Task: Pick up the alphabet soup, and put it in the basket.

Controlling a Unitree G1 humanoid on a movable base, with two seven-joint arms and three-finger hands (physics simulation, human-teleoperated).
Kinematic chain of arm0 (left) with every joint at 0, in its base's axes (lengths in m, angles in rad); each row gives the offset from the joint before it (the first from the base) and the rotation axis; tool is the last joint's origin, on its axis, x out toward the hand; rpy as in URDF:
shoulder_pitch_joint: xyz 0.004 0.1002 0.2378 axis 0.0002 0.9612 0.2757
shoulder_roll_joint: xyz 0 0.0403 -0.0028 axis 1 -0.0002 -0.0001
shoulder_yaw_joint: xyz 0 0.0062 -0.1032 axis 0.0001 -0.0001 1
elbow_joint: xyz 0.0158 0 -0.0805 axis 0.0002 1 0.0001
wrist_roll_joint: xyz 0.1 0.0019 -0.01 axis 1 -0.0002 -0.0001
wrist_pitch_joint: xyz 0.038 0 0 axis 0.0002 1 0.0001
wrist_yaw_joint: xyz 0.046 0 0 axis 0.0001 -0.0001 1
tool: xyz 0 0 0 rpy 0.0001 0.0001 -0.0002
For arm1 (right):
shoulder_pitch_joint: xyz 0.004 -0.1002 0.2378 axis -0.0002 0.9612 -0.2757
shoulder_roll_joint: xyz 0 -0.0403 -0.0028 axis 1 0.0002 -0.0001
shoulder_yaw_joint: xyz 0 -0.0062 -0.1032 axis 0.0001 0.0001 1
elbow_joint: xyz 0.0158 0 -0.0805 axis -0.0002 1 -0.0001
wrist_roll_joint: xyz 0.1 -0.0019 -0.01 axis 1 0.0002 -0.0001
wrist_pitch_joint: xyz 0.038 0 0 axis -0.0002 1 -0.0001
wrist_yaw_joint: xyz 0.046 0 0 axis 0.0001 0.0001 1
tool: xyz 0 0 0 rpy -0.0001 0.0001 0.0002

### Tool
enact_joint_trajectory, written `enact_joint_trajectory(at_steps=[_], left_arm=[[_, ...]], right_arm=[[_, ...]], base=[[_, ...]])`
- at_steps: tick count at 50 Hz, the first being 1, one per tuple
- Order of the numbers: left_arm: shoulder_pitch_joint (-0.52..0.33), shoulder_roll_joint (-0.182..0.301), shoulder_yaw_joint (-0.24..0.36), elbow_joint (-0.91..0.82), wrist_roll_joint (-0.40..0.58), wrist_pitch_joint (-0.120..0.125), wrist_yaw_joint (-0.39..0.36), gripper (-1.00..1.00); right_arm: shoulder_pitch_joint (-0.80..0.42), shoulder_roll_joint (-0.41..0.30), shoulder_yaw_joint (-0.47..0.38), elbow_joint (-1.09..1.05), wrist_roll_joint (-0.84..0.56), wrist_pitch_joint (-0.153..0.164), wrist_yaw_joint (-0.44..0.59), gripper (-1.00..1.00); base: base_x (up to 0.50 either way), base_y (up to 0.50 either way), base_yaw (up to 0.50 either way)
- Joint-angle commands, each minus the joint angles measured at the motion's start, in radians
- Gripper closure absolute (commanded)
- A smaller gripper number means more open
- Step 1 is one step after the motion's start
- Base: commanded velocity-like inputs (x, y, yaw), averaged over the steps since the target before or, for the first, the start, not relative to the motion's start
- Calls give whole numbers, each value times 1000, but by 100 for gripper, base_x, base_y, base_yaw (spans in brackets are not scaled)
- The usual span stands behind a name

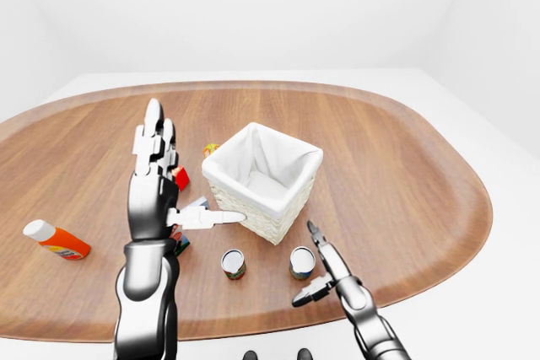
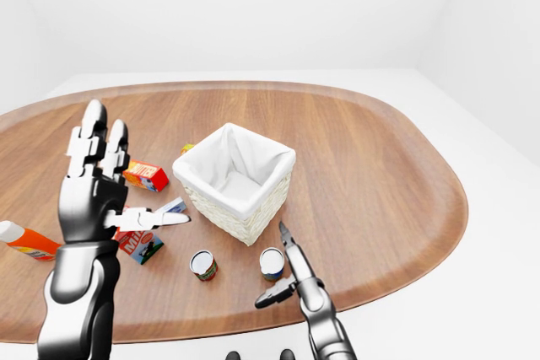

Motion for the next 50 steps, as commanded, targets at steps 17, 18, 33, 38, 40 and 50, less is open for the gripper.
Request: enact_joint_trajectory(at_steps=[17,18,33,38,40,50], left_arm=[[12,-4,-6,2,2,0,1,-100],[12,-4,-7,0,2,0,2,-100],[10,-4,-9,-2,6,0,1,-100],[7,-3,-9,1,7,0,1,-100],[6,-3,-10,1,7,0,0,-100],[2,-2,-10,-7,8,0,-1,-100]], right_arm=[[-31,4,-5,104,-13,-13,-25,-100],[-33,4,-6,108,-13,-13,-26,-100],[-26,2,-5,105,-23,-13,-28,100],[-18,3,-3,75,-26,-13,-23,100],[-15,3,-2,66,-27,-13,-22,100],[12,-3,-6,-66,-33,26,-16,100]], base=[[0,0,0],[0,0,0],[0,0,0],[0,0,0],[0,0,0],[0,0,0]])
